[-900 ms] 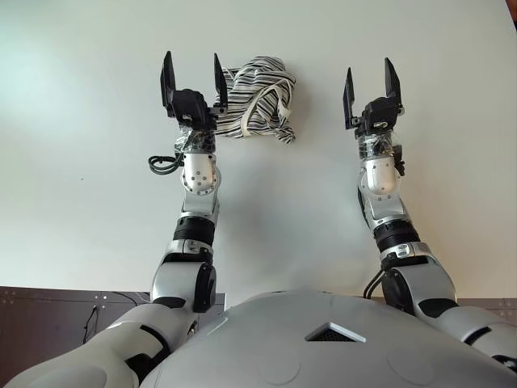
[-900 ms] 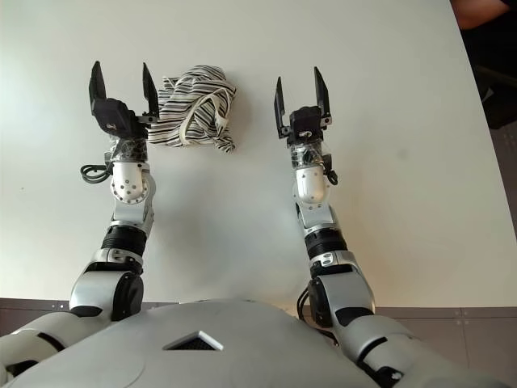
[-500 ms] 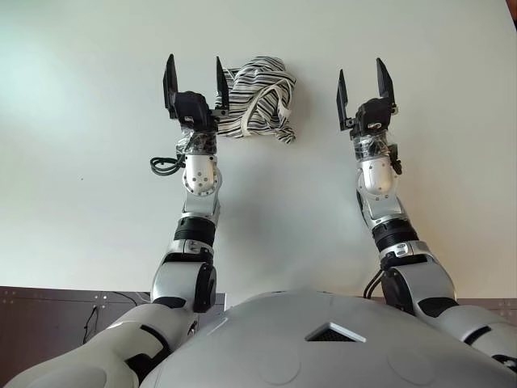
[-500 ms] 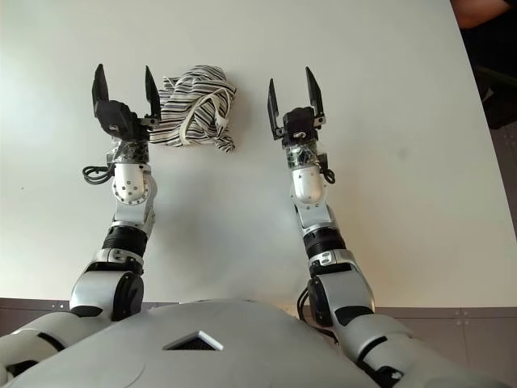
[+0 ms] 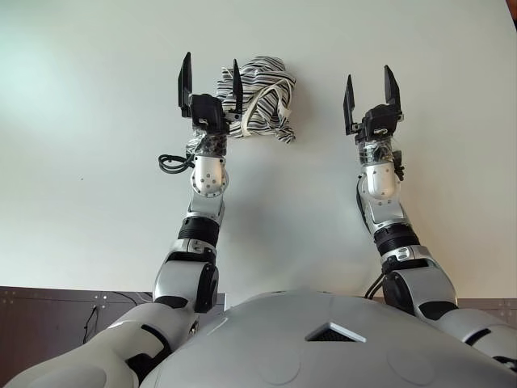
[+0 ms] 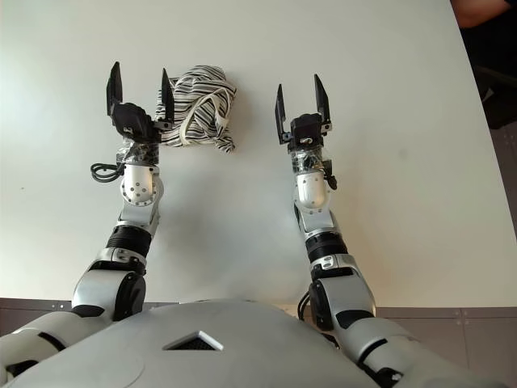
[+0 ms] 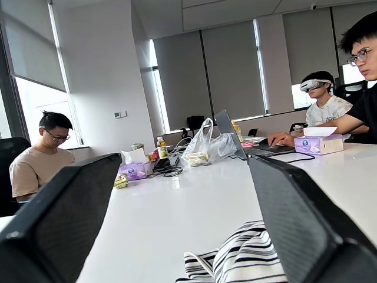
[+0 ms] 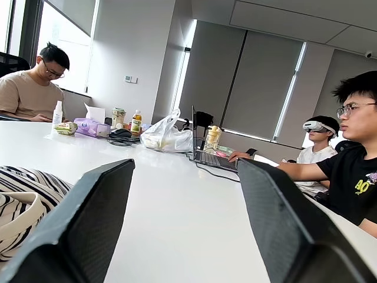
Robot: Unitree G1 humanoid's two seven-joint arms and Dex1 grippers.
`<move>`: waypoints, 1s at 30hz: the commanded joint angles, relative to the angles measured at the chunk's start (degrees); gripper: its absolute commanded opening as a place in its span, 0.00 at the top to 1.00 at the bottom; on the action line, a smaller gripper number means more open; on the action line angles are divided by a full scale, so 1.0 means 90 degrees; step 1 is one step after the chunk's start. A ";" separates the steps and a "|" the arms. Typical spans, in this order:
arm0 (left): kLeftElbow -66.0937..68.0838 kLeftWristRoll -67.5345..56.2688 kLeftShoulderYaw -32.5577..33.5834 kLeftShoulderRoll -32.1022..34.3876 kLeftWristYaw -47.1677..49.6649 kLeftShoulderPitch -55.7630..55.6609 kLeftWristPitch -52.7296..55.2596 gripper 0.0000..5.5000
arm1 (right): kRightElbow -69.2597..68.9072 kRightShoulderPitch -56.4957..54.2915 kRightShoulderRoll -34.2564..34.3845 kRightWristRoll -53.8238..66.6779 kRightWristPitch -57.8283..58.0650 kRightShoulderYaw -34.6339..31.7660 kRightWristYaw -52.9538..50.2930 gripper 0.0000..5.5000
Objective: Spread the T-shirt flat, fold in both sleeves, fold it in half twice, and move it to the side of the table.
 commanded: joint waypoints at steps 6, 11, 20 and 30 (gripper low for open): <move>0.0116 0.0234 0.0009 0.0271 0.0304 -0.0165 0.0058 0.28 | 0.0011 -0.0028 -0.0066 -0.0125 -0.0019 0.0096 0.0031 0.42; 0.0194 0.0216 -0.0018 0.0252 0.0300 -0.0176 0.0030 0.28 | 0.0027 -0.0038 -0.0064 -0.0120 -0.0029 0.0159 0.0062 0.42; 0.0220 0.0228 -0.0039 0.0266 0.0293 -0.0184 -0.0009 0.28 | 0.0021 -0.0021 -0.0106 -0.0150 -0.0004 0.0209 0.0073 0.42; -0.0178 0.1275 -0.0288 0.1341 0.0222 -0.0176 0.0579 0.28 | 0.0043 -0.0129 -0.0115 -0.0258 0.0034 0.0333 0.0192 0.42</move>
